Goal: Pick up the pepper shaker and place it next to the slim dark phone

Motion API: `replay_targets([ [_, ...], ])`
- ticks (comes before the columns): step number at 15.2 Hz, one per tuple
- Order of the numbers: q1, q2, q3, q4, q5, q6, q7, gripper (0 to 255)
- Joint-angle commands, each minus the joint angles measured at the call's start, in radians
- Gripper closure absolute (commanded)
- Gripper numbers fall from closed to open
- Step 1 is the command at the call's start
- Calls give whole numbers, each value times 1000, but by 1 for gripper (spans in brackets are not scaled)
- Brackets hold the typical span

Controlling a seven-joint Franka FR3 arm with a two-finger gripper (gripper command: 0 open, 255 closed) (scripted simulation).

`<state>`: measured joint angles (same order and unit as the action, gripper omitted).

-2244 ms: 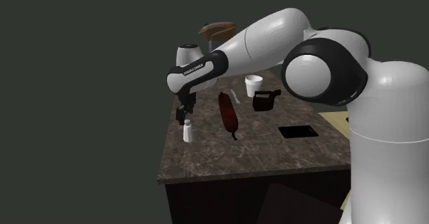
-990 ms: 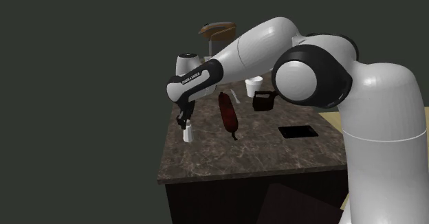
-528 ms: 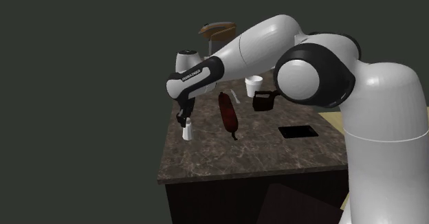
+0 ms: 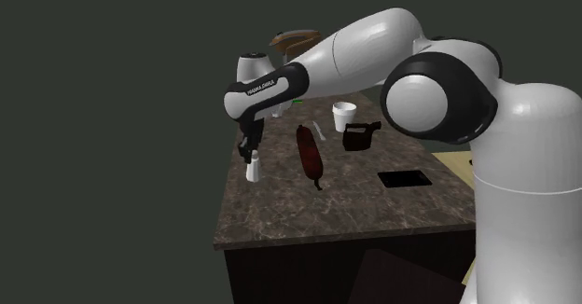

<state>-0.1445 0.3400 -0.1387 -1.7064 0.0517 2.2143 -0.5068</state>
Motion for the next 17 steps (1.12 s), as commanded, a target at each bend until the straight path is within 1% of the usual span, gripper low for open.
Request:
replay_targets([
  [1, -1, -5, -1, 24, -1, -29, 0, 255],
  [17, -2, -42, -5, 187, -10, -229, 6, 255],
])
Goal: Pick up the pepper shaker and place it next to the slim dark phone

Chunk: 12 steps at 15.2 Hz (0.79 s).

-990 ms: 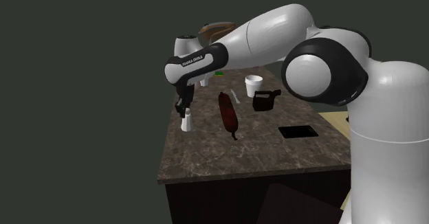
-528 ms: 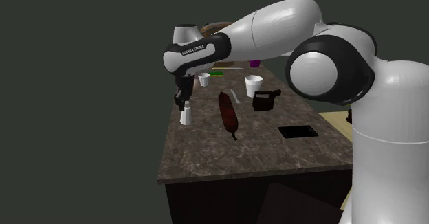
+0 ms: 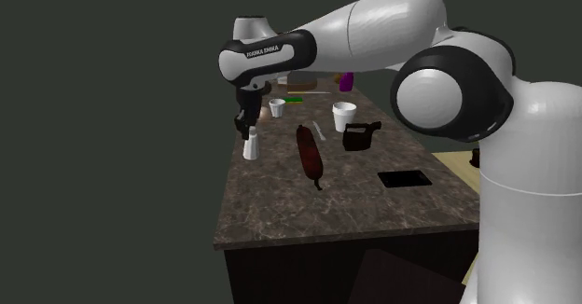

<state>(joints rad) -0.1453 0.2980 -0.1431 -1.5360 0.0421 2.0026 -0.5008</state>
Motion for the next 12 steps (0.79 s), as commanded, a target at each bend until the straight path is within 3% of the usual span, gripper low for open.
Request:
replay_targets([
  [1, -1, -1, -1, 30, 0, -31, 0, 255],
  [7, -3, 0, -1, 101, -1, -101, 0, 255],
  [12, -47, -134, -32, -85, 0, -50, -82, 255],
])
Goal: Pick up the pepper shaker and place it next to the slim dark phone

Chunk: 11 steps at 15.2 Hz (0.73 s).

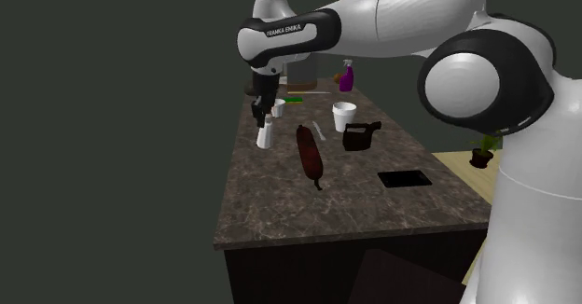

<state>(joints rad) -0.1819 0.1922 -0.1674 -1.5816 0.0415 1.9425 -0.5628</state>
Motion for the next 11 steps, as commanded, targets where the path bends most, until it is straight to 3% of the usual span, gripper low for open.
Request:
replay_targets([
  [1, -20, -52, -15, -70, 1, 18, -37, 255],
  [11, -114, -242, -104, -299, -6, 56, -226, 255],
])
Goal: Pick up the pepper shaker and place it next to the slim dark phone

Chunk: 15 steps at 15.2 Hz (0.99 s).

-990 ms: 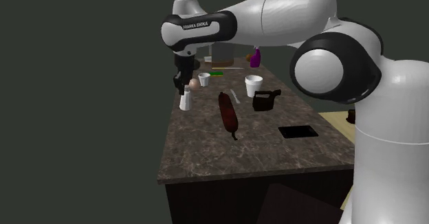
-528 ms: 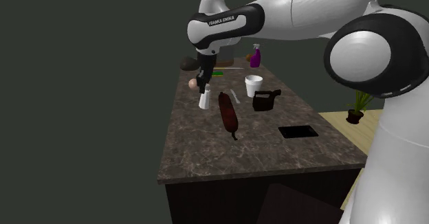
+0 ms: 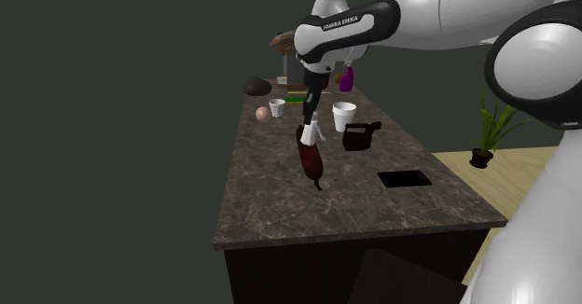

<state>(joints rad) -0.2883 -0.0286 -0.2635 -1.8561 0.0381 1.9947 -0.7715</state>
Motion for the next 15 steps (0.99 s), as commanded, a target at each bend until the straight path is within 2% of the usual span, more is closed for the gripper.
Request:
replay_targets([
  [1, -18, -35, -19, -41, -4, 5, -37, 255],
  [8, -87, -112, -102, -116, -13, 1, -186, 255],
  [15, -156, -142, -198, -135, -15, -16, -350, 255],
])
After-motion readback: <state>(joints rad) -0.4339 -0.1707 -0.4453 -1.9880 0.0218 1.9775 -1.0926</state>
